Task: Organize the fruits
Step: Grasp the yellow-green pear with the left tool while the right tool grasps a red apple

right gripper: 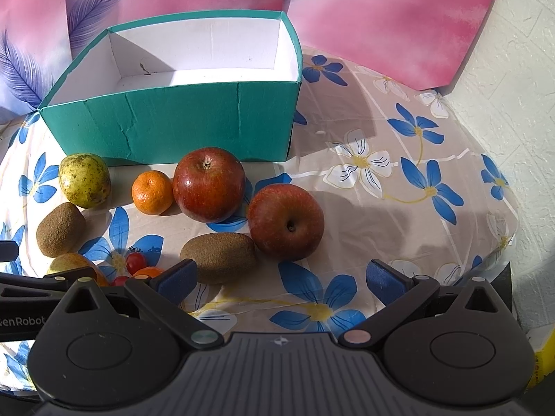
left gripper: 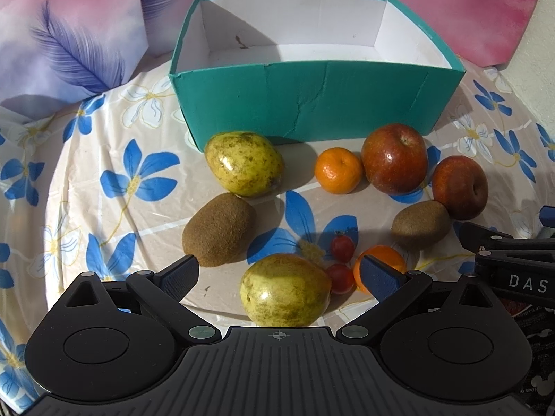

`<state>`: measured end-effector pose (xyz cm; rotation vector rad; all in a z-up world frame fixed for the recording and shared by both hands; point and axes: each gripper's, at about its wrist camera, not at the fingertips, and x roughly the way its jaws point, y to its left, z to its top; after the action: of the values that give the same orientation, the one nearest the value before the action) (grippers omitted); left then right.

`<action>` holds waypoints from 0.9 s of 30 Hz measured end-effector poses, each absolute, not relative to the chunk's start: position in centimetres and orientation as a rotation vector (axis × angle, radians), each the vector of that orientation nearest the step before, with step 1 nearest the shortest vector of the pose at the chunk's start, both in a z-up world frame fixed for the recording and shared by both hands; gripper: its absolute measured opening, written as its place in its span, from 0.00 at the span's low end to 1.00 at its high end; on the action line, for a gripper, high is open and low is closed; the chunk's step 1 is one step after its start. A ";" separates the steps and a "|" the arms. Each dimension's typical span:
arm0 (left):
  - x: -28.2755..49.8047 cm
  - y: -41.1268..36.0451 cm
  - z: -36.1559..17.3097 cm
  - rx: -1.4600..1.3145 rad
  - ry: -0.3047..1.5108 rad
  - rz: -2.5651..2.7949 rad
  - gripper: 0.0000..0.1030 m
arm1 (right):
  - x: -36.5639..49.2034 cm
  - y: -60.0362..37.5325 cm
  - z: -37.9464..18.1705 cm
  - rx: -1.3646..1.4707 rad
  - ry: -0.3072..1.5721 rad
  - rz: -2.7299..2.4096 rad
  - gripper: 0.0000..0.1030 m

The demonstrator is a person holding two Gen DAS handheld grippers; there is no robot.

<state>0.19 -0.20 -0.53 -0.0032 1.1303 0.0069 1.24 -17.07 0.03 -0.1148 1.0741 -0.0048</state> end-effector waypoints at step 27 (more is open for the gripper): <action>-4.9 0.5 -4.7 0.124 0.869 -0.199 0.76 | -2.2 -18.6 -0.4 -0.098 0.693 0.195 1.00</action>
<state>-4.94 0.47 -4.67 0.1244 0.8692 -0.1993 -2.22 -18.62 -0.37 -0.0975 0.6933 0.1949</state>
